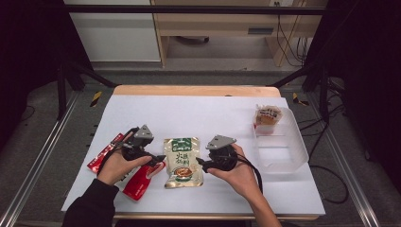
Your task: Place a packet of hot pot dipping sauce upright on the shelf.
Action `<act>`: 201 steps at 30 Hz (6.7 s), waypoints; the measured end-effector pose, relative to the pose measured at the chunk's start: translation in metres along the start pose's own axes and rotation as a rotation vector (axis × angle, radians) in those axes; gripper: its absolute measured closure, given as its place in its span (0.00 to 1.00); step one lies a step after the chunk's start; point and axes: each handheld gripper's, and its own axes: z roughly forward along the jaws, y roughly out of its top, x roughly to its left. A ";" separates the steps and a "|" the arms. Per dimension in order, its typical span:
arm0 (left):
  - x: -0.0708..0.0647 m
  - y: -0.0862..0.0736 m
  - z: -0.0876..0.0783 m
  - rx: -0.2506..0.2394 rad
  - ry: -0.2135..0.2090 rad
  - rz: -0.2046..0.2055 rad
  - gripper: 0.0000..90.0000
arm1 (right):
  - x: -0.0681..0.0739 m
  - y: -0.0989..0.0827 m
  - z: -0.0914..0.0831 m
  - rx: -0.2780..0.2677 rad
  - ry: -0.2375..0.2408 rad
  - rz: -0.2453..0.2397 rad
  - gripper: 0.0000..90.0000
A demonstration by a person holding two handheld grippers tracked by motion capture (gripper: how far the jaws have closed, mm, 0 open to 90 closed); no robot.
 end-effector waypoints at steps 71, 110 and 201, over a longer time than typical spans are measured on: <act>0.015 0.007 0.038 0.008 -0.074 -0.054 0.97 | -0.001 -0.018 0.009 0.067 0.000 -0.015 0.31; -0.006 0.043 -0.024 -0.080 -0.064 0.058 1.00 | -0.011 0.024 -0.012 0.067 0.013 -0.076 0.27; -0.001 -0.010 -0.026 0.102 -0.008 -0.027 0.12 | -0.048 0.121 -0.047 0.241 0.247 -0.352 1.00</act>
